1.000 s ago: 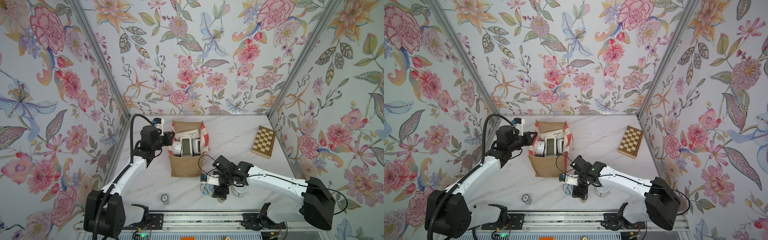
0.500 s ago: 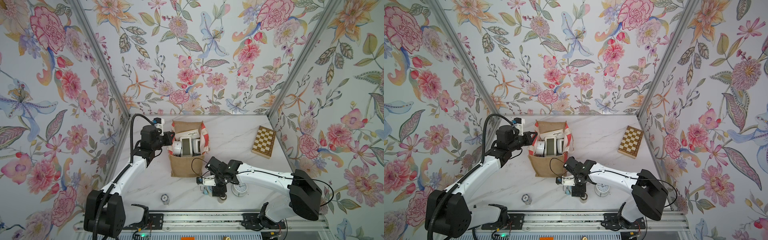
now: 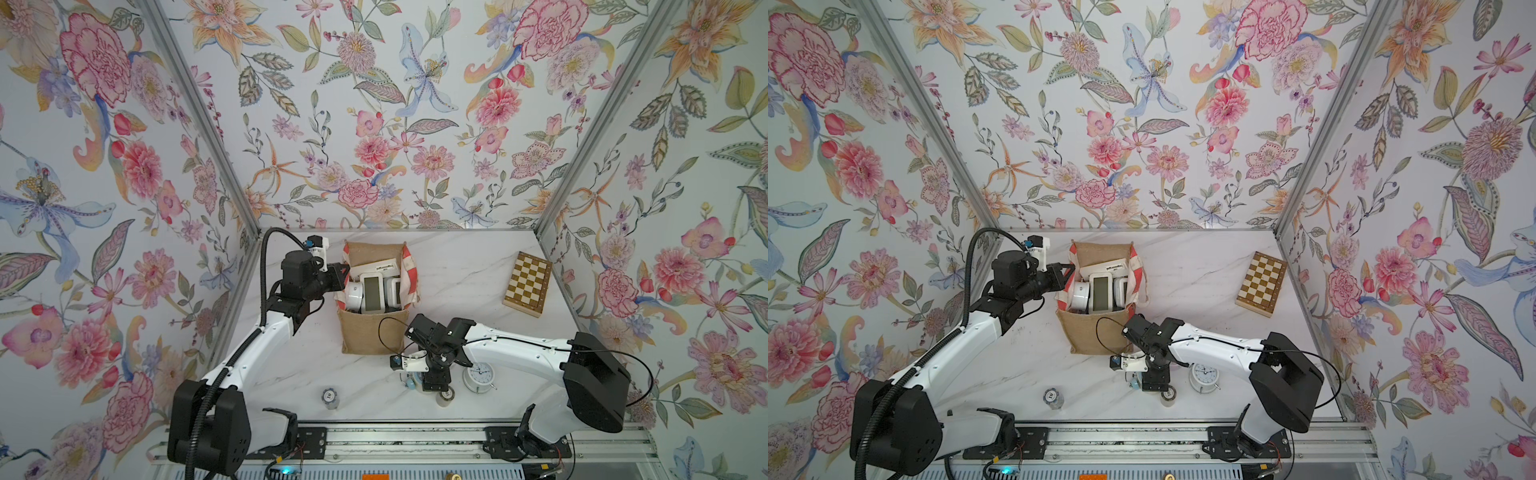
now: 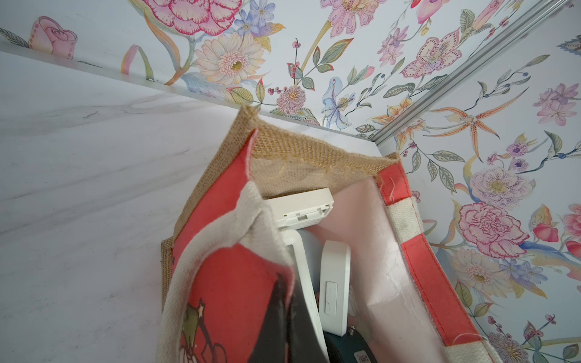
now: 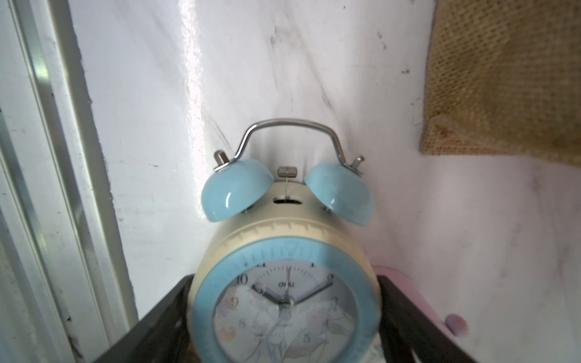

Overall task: Put the alarm clock into the canvas bag
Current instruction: Pick up the alarm from the center of the board.

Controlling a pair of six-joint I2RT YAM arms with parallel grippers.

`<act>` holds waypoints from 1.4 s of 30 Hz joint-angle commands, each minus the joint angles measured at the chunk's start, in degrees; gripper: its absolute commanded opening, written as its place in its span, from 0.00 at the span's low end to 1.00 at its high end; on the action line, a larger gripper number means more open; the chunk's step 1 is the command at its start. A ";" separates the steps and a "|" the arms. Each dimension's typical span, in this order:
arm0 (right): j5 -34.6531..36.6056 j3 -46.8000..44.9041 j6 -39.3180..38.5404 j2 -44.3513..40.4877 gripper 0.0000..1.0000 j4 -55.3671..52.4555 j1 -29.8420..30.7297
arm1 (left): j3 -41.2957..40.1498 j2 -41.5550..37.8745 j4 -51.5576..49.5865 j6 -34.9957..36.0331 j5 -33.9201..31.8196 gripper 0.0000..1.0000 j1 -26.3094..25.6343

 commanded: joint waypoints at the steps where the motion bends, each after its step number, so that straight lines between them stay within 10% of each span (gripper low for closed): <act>1: 0.59 0.51 -0.63 0.38 0.73 -1.22 0.18 | 3.27 -0.20 3.23 1.07 0.88 0.00 -0.62; 26: -6.22 4.50 -0.12 -15.26 0.59 -1.07 -3.98 | 2.76 -0.92 3.01 1.15 0.55 0.01 -0.59; 42: -18.55 18.95 2.05 -18.45 0.54 3.42 -10.88 | 7.60 -2.96 -13.11 10.59 -5.13 0.41 -0.62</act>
